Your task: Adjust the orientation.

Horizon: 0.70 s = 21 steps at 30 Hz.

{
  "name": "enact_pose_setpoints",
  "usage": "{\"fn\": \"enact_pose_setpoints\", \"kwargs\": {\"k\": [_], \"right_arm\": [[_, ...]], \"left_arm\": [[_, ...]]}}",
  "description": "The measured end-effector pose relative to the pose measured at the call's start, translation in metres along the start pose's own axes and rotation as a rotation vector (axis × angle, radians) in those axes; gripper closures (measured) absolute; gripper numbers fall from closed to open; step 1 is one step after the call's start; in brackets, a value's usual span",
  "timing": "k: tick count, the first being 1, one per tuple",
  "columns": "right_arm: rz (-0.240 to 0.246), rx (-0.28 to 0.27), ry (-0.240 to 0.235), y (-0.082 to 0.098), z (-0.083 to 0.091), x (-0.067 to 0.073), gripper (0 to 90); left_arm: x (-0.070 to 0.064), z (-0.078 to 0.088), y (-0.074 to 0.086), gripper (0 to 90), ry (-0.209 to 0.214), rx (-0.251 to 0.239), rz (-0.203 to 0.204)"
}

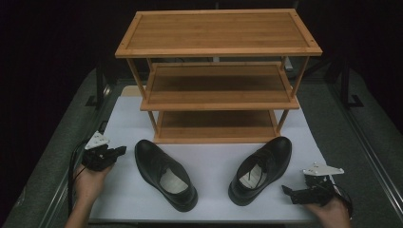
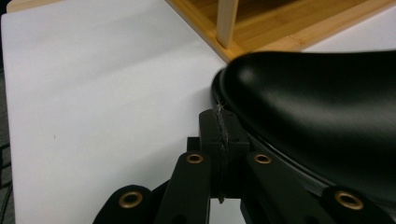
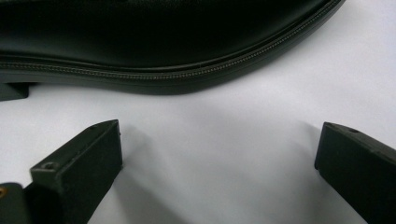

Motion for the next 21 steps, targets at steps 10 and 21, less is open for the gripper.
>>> {"fn": "enact_pose_setpoints", "kwargs": {"k": [10, 21], "right_arm": [[-0.001, -0.002, 0.0, 0.0, 0.0, 0.0, 0.4], [-0.002, -0.002, 0.0, 0.0, 0.0, 0.0, 0.4]], "left_arm": [[0.009, -0.033, -0.01, 90.0, 0.016, 0.014, 0.004], [0.002, -0.045, -0.015, 90.0, 0.026, 0.012, -0.025]]}}
Point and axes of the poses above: each handheld gripper's, and its own axes: z roughly backward along the jaws, y roughly out of its underside, x roughly to its left, the point moved 1 cm from there along -z, roughly forward along the jaws, and after that the axes turned 8 degrees about z, right-handed, at the moved point
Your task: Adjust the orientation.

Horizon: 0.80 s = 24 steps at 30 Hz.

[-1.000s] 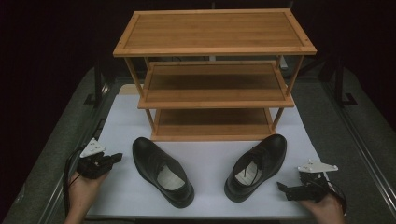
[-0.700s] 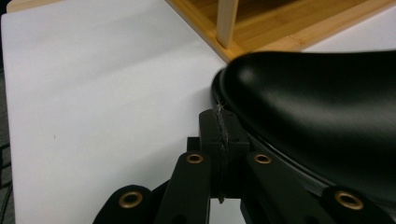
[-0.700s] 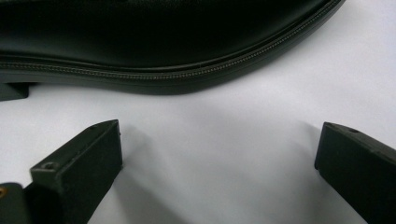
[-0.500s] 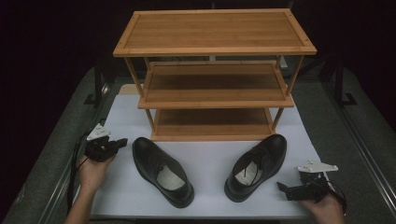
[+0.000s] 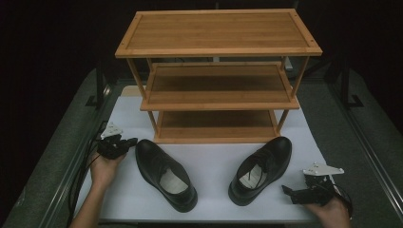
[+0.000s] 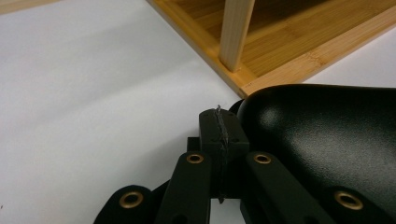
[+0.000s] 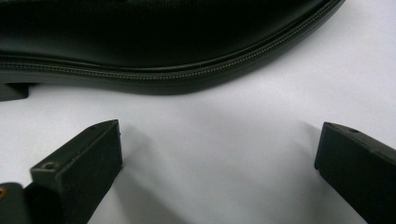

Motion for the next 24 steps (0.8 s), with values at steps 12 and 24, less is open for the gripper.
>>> {"fn": "enact_pose_setpoints", "kwargs": {"k": [12, 24], "right_arm": [[0.0, 0.0, 0.0, 0.0, 0.0, 0.0, 0.4], [0.0, 0.0, 0.0, 0.0, 0.0, 0.0, 0.4]], "left_arm": [[-0.025, -0.011, -0.015, 90.0, 0.038, 0.003, -0.059], [-0.045, -0.029, -0.027, 90.0, 0.084, -0.006, -0.098]]}}
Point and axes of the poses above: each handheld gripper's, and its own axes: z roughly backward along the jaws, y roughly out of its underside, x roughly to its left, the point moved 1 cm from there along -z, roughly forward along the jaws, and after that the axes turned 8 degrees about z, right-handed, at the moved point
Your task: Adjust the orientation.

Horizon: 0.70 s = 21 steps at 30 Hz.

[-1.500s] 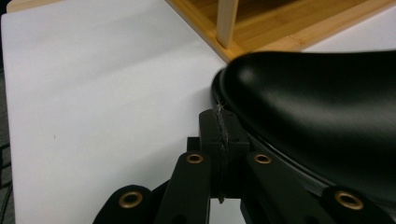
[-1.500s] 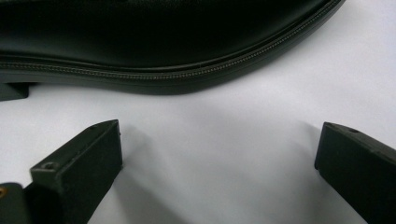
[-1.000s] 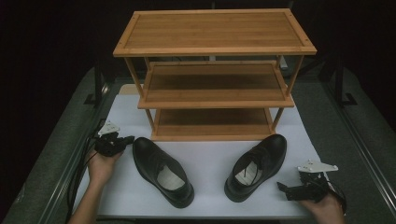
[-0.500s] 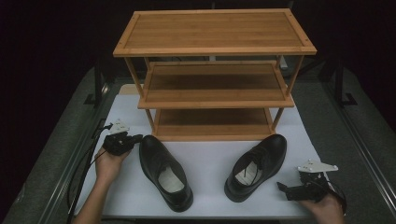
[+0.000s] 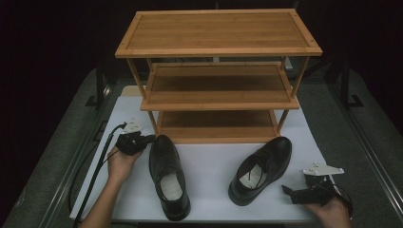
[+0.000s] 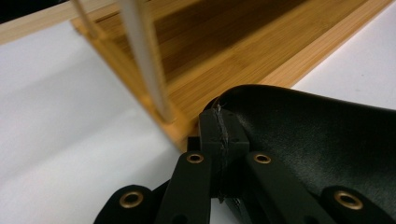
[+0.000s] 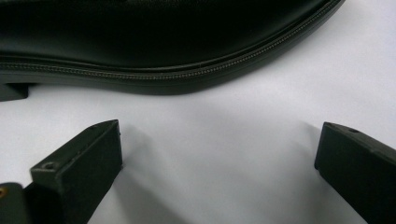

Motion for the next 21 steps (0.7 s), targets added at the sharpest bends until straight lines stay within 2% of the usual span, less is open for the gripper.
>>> {"fn": "enact_pose_setpoints", "kwargs": {"k": [2, 8, 12, 17, 18, 21], "right_arm": [[0.0, 0.0, 0.0, 0.0, 0.0, 0.0, 0.4], [0.0, 0.0, 0.0, 0.0, 0.0, 0.0, 0.4], [0.0, -0.001, 0.0, 0.0, 0.0, 0.0, 0.4], [-0.001, -0.001, 0.0, 0.0, 0.0, 0.0, 0.4], [-0.001, -0.002, 0.001, 0.0, 0.0, 0.0, 0.4], [-0.001, -0.002, 0.001, 0.0, 0.0, 0.0, 0.4]], "left_arm": [[-0.002, -0.003, -0.002, 90.0, 0.012, -0.006, 0.004], [-0.012, -0.014, -0.011, 90.0, 0.022, 0.007, -0.031], [-0.013, -0.016, -0.012, 90.0, 0.033, 0.001, -0.02], [-0.011, -0.009, -0.011, 90.0, 0.046, 0.016, -0.029], [-0.013, 0.001, -0.009, 90.0, 0.057, 0.016, -0.025], [-0.014, 0.014, -0.004, 90.0, 0.057, 0.024, -0.018]]}}
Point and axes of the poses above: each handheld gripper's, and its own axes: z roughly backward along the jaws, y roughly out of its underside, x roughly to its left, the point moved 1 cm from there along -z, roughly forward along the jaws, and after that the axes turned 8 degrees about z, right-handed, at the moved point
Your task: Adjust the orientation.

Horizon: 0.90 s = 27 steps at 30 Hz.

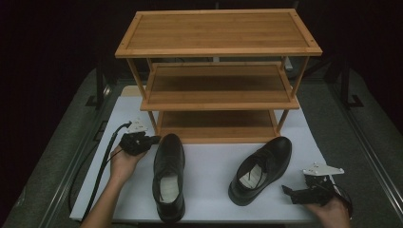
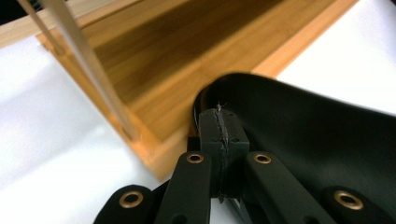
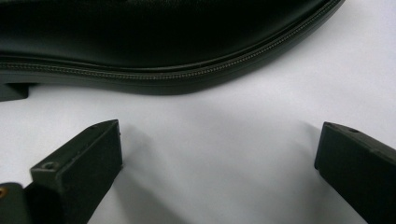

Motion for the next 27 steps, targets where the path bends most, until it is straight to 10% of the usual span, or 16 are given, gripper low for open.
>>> {"fn": "enact_pose_setpoints", "kwargs": {"k": [16, 27], "right_arm": [[0.0, 0.001, 0.0, 0.0, 0.0, 0.0, 0.4], [0.003, 0.0, 0.001, 0.0, 0.0, 0.0, 0.4]], "left_arm": [[-0.031, 0.05, 0.058, 90.0, 0.056, 0.06, 0.006], [-0.05, 0.038, 0.077, 90.0, 0.117, 0.142, -0.043]]}}
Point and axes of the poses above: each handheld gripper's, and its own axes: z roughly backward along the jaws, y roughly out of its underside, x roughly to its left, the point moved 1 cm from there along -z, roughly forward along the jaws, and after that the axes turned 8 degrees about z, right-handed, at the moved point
